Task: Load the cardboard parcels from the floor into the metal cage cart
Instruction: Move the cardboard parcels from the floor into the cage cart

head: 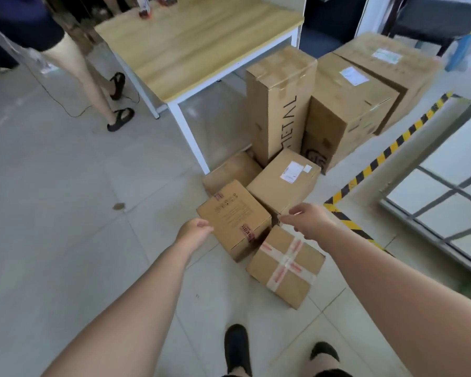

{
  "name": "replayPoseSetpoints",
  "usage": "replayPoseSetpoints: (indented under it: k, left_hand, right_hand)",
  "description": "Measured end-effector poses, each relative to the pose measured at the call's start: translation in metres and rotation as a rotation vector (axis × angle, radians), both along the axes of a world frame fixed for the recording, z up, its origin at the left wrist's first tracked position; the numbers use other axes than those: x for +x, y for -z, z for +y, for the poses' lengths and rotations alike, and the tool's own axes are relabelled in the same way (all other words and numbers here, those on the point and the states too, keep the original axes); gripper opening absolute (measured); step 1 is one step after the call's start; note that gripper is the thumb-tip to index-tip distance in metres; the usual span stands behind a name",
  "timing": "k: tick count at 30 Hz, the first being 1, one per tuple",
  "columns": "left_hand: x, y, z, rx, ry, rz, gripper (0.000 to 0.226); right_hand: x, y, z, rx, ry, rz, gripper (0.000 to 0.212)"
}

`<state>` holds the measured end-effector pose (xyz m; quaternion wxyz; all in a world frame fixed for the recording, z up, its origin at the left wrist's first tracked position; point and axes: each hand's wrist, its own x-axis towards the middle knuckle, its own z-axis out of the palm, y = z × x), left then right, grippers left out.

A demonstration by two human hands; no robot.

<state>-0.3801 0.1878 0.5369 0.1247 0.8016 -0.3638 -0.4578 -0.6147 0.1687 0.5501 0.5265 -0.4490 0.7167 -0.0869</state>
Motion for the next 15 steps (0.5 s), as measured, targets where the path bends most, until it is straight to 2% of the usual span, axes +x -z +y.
replayPoseSetpoints:
  k: [4, 9, 15]
  left_hand:
    - [0.008, 0.012, -0.031, 0.008, -0.044, -0.015, 0.037]
    - [0.007, 0.063, -0.081, 0.007, -0.098, -0.021, 0.04]
    - [0.033, 0.187, -0.132, 0.117, -0.25, -0.027, 0.04]
  right_hand:
    - [0.017, 0.019, -0.034, 0.025, -0.061, 0.02, 0.044]
    - [0.038, 0.061, -0.11, 0.033, -0.241, 0.081, 0.051]
    - [0.088, 0.189, -0.186, 0.072, -0.405, 0.164, 0.064]
